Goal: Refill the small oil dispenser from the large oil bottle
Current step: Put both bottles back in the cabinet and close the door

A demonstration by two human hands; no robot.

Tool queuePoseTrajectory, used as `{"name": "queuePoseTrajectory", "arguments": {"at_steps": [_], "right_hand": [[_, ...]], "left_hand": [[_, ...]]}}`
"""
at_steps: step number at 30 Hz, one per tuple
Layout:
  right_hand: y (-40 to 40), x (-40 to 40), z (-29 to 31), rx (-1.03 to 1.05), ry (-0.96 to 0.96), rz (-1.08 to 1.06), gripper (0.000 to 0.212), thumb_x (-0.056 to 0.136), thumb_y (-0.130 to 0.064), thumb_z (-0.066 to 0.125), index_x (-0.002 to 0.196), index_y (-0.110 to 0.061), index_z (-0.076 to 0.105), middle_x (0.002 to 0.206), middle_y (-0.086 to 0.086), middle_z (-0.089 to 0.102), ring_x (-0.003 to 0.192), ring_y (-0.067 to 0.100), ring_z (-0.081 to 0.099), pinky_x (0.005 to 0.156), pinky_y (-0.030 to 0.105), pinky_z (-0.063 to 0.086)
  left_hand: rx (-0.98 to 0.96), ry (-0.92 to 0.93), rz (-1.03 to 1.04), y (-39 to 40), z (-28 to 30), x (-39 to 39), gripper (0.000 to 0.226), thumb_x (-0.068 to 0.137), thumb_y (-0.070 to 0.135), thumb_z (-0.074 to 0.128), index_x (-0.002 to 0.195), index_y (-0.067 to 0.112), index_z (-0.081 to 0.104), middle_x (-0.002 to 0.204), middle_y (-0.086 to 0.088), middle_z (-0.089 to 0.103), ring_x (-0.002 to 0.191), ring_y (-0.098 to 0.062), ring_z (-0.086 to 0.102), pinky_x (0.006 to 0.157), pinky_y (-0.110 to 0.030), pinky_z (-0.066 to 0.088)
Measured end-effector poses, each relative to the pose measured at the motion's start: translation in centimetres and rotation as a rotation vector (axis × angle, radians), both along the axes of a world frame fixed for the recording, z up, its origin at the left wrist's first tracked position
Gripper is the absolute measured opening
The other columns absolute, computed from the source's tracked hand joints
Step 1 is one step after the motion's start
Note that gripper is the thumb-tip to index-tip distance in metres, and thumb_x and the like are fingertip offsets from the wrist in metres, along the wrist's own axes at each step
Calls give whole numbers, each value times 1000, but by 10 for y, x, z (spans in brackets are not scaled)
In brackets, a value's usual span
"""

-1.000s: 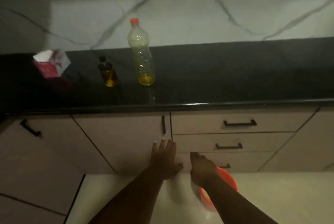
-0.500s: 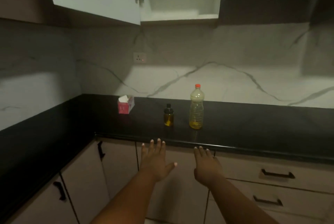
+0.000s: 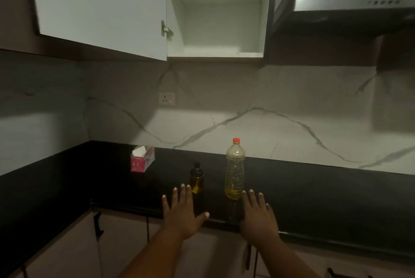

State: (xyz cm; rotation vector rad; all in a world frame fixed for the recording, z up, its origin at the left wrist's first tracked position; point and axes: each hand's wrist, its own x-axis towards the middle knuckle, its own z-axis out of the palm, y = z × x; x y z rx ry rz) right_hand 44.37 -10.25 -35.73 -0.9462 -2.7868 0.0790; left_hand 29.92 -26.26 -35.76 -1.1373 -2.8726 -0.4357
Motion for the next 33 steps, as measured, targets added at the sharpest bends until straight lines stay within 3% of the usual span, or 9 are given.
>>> {"name": "queuePoseTrajectory", "arguments": {"at_steps": [11, 15, 19, 21, 23, 27, 33], "right_hand": [[63, -64, -19, -93, 133, -15, 83, 91, -38, 50, 150, -21, -6, 159, 6, -5, 146, 28, 1, 118, 44, 16], [85, -106, -27, -182, 383, -123, 103, 77, -53, 65, 149, -25, -2, 159, 3, 7, 145, 24, 17, 111, 45, 33], [102, -147, -33, -408, 563, -301, 128, 57, -58, 79, 146, -32, -9, 157, 4, 9, 140, 28, 28, 105, 51, 39], [112, -169, -42, -542, 646, -341, 134, 46, -58, 83, 142, -43, -10, 153, 4, 22, 133, 31, 39, 101, 55, 41], [120, -189, -53, -630, 717, -392, 133, 40, -59, 83, 137, -52, -8, 148, 5, 32, 126, 30, 47, 97, 55, 45], [124, -208, -75, -718, 795, -451, 114, 55, -39, 87, 137, -47, 7, 142, 3, 38, 123, 25, 49, 100, 50, 44], [136, -225, -81, -771, 729, -362, 94, 56, -44, 84, 129, -44, 25, 118, -11, 53, 98, 8, 57, 88, 37, 51]], "left_hand": [[89, -156, 115, 57, -37, -79, 110, 84, 73, 46, 151, 16, -19, 163, -7, -17, 150, -30, -12, 118, -60, -2], [216, -326, 134, 87, -47, -134, 134, 66, 74, 67, 152, 20, -20, 164, -9, -6, 150, -32, -4, 117, -58, 4], [511, -618, 136, 116, -61, -193, 138, 55, 50, 89, 154, 24, -3, 161, -8, 20, 147, -31, 20, 117, -52, 22], [622, -794, 81, 129, -76, -216, 134, 55, 33, 94, 155, 23, 5, 158, -7, 29, 143, -29, 30, 116, -49, 28], [598, -874, 10, 142, -87, -231, 125, 57, 25, 94, 154, 22, 14, 152, -4, 39, 139, -26, 38, 115, -49, 31], [589, -909, -88, 167, -106, -248, 88, 57, 22, 93, 130, 29, 45, 124, 5, 62, 120, -18, 58, 105, -39, 45], [595, -911, -103, 191, -105, -253, 71, 60, 34, 90, 119, 37, 52, 111, 15, 65, 105, -6, 61, 93, -28, 52]]}}
